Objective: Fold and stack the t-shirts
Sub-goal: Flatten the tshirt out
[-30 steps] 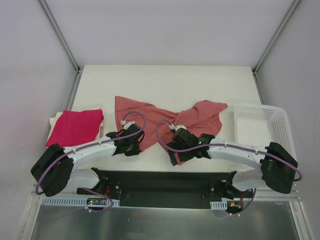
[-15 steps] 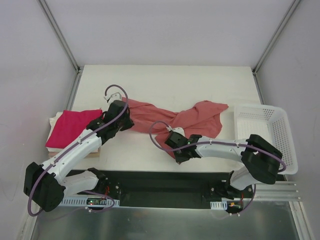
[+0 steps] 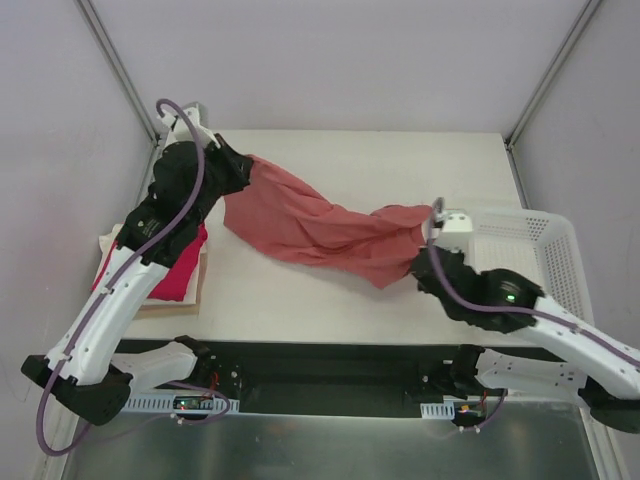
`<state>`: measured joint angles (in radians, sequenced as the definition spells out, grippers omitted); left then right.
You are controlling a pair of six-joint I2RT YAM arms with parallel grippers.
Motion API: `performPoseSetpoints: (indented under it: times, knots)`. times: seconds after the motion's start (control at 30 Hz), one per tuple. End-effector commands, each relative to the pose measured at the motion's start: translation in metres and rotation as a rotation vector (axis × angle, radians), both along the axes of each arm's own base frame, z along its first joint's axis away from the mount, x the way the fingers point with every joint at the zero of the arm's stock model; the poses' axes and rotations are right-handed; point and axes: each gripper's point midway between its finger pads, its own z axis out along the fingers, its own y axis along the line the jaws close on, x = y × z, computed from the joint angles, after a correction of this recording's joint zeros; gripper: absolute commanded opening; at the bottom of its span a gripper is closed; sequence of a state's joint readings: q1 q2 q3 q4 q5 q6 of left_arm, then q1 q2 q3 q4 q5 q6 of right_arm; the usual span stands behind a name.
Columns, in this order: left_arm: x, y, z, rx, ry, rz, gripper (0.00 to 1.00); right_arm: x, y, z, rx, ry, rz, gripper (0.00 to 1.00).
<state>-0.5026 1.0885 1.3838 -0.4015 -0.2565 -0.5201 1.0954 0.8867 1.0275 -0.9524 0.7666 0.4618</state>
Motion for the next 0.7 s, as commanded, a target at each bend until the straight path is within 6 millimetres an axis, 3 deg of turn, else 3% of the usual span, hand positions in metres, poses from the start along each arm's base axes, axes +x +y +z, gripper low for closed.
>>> performPoseSetpoints:
  times: [0.0, 0.03, 0.17, 0.3, 0.4, 0.47, 0.5, 0.53, 0.6, 0.63, 0.67]
  knots:
    - [-0.015, 0.036, 0.082, 0.003, -0.204, 0.106, 0.0, 0.0, -0.103, 0.098, -0.047, -0.308, -0.228, 0.01]
    - [-0.022, 0.044, 0.102, -0.007, -0.25, 0.124, 0.0, -0.004, -0.116, 0.115, 0.008, -0.354, -0.248, 0.01]
    - [-0.036, 0.07, 0.129, 0.001, -0.314, 0.212, 0.0, -0.011, -0.149, 0.173, 0.064, -0.493, -0.27, 0.01]
    - [-0.03, 0.082, 0.122, 0.036, -0.294, 0.29, 0.0, -0.009, -0.149, 0.185, 0.052, -0.51, -0.286, 0.01]
    - [-0.006, 0.077, 0.096, 0.093, -0.223, 0.323, 0.0, 0.0, -0.136, 0.184, -0.022, -0.497, -0.28, 0.01]
    - [0.025, 0.066, 0.066, 0.151, -0.145, 0.32, 0.0, 0.008, -0.121, 0.18, -0.088, -0.476, -0.27, 0.01]
    - [0.039, 0.071, 0.052, 0.167, -0.107, 0.34, 0.0, 0.011, -0.117, 0.178, -0.11, -0.467, -0.275, 0.01]
    - [0.064, 0.065, 0.025, 0.177, -0.038, 0.338, 0.0, 0.017, -0.107, 0.173, -0.152, -0.445, -0.271, 0.01]
    - [0.093, 0.056, -0.007, 0.152, 0.046, 0.281, 0.0, 0.028, -0.103, 0.159, -0.188, -0.378, -0.285, 0.0]
    - [0.123, 0.058, -0.038, 0.158, 0.124, 0.289, 0.0, 0.04, -0.095, 0.143, -0.236, -0.325, -0.28, 0.0]
    - [0.139, 0.052, -0.054, 0.165, 0.162, 0.261, 0.0, 0.049, -0.092, 0.131, -0.246, -0.28, -0.278, 0.01]
